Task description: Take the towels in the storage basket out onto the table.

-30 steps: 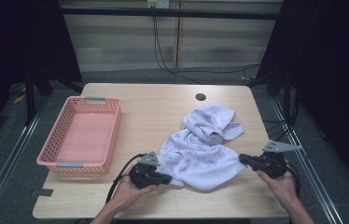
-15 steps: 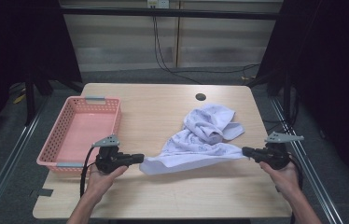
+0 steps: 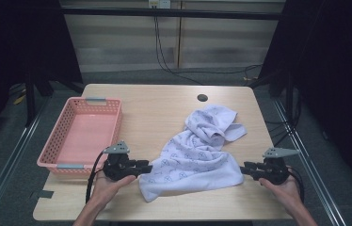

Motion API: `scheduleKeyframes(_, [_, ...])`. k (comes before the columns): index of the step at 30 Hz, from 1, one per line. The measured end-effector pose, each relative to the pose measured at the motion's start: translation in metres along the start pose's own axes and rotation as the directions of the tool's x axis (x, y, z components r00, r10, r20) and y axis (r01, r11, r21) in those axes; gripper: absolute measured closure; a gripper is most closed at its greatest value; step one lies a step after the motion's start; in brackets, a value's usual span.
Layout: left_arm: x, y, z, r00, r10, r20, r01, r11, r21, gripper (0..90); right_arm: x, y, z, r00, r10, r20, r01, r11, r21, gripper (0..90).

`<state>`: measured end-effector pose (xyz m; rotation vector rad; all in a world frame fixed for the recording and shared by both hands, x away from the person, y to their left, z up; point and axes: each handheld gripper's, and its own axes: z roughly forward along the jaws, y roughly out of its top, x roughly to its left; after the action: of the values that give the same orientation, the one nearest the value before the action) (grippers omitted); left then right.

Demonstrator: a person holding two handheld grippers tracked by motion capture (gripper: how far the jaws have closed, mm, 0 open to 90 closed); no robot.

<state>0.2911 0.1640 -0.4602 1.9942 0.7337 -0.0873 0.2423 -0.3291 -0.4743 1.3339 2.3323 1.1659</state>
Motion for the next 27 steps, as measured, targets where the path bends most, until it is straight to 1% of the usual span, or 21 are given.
scheduleKeyframes(1, [0.0, 0.0, 0.0, 1.0, 0.0, 0.0, 0.0, 1.0, 0.0, 66.5, 0.0, 0.0, 0.0, 1.0, 0.0, 0.0, 0.0, 1.0, 0.0, 65.9])
scheduleKeyframes(2, [-0.002, -0.003, 0.0, 1.0, 0.001, 0.009, -0.001, 0.9999, 0.011, 65.0, 0.003, -0.007, 0.002, 0.9999, -0.013, 0.007, 0.013, 1.0, 0.026, 62.1])
scheduleKeyframes(4, [-0.007, -0.011, 0.003, 0.9994, 0.006, 0.034, -0.007, 0.9991, 0.042, 64.2, 0.004, -0.01, 0.003, 0.9998, -0.013, 0.012, 0.013, 0.999, 0.039, 61.1])
scheduleKeyframes(5, [-0.012, -0.018, 0.008, 0.9989, 0.025, 0.04, -0.028, 0.9957, 0.088, 60.0, 0.005, -0.013, 0.007, 0.9997, -0.018, 0.019, 0.017, 0.998, 0.057, 57.6])
scheduleKeyframes(7, [-0.013, -0.023, 0.012, 0.9984, 0.036, 0.043, -0.041, 0.9915, 0.124, 57.4, 0.004, -0.012, 0.011, 0.9994, -0.026, 0.022, 0.025, 0.998, 0.051, 56.9])
scheduleKeyframes(9, [-0.014, -0.025, 0.012, 0.998, 0.031, 0.056, -0.038, 0.9901, 0.135, 52.9, 0.003, -0.011, 0.016, 0.9993, -0.025, 0.028, 0.023, 0.998, 0.054, 55.9])
scheduleKeyframes(10, [-0.015, -0.028, 0.013, 0.9976, 0.046, 0.052, -0.054, 0.9868, 0.153, 50.2, 0.003, -0.01, 0.018, 0.9993, -0.024, 0.028, 0.022, 0.998, 0.058, 55.9])
scheduleKeyframes(11, [-0.015, -0.028, 0.013, 0.9976, 0.046, 0.052, -0.054, 0.9868, 0.153, 47.8, 0.003, -0.009, 0.021, 0.999, -0.034, 0.029, 0.032, 0.998, 0.061, 55.9])
scheduleKeyframes(13, [-0.015, -0.032, 0.021, 0.997, 0.059, 0.051, -0.068, 0.9766, 0.204, 45.5, 0.004, -0.009, 0.025, 0.9992, -0.03, 0.028, 0.028, 0.997, 0.072, 57.2])
scheduleKeyframes(14, [-0.017, -0.033, 0.025, 0.9962, 0.069, 0.054, -0.079, 0.9734, 0.215, 44.4, 0.004, -0.009, 0.027, 0.9989, -0.037, 0.028, 0.035, 0.996, 0.076, 59.4])
scheduleKeyframes(15, [-0.017, -0.033, 0.025, 0.9962, 0.069, 0.054, -0.079, 0.9734, 0.215, 44.3, 0.004, -0.009, 0.027, 0.9992, -0.034, 0.019, 0.033, 0.997, 0.076, 62.8])
scheduleKeyframes(16, [-0.018, -0.033, 0.027, 0.995, 0.085, 0.054, -0.095, 0.9653, 0.243, 43.2, 0.004, -0.009, 0.027, 0.9994, -0.032, 0.009, 0.031, 0.997, 0.076, 64.7])
scheduleKeyframes(17, [-0.021, -0.034, 0.028, 0.9938, 0.097, 0.055, -0.107, 0.9645, 0.241, 44.1, 0.004, -0.009, 0.027, 0.9995, -0.029, 0.01, 0.028, 0.997, 0.076, 68.5])
scheduleKeyframes(18, [-0.023, -0.035, 0.029, 0.9928, 0.103, 0.06, -0.115, 0.9628, 0.245, 49.8, 0.003, -0.009, 0.027, 0.9997, -0.022, -0.002, 0.023, 0.996, 0.082, 73.0])
scheduleKeyframes(19, [-0.023, -0.035, 0.029, 0.9928, 0.103, 0.06, -0.115, 0.9628, 0.245, 57.2, 0.003, -0.009, 0.027, 0.9997, -0.022, -0.002, 0.023, 0.996, 0.082, 73.0])
scheduleKeyframes(20, [-0.024, -0.036, 0.029, 0.993, 0.106, 0.053, -0.116, 0.9611, 0.251, 57.2, 0.004, -0.009, 0.027, 0.9998, -0.013, -0.015, 0.014, 0.997, 0.082, 75.9])
scheduleKeyframes(21, [-0.023, -0.036, 0.028, 0.9937, 0.094, 0.062, -0.107, 0.9582, 0.265, 70.5, 0.004, -0.008, 0.026, 0.9995, -0.013, -0.028, 0.015, 0.997, 0.078, 80.8])
scheduleKeyframes(22, [-0.022, -0.036, 0.027, 0.9929, 0.1, 0.065, -0.114, 0.9572, 0.266, 83.7, 0.003, -0.006, 0.023, 0.9986, 0.0, -0.053, 0.003, 0.998, 0.057, 84.0])
scheduleKeyframes(23, [-0.022, -0.036, 0.027, 0.9929, 0.1, 0.065, -0.114, 0.9572, 0.266, 85.0, 0.003, -0.006, 0.023, 0.9986, 0.0, -0.053, 0.003, 0.998, 0.057, 84.0])
scheduleKeyframes(24, [-0.017, -0.033, 0.023, 0.9948, 0.051, 0.089, -0.068, 0.9752, 0.21, 85.5, 0.003, -0.002, 0.017, 0.9977, 0.002, -0.068, -0.001, 1.0, 0.023, 85.5])
scheduleKeyframes(27, [-0.008, -0.02, 0.011, 0.9968, 0.009, 0.08, -0.017, 0.9941, 0.107, 85.7, 0.0, 0.009, 0.008, 0.9939, 0.016, -0.109, -0.02, 0.999, -0.034, 86.5])
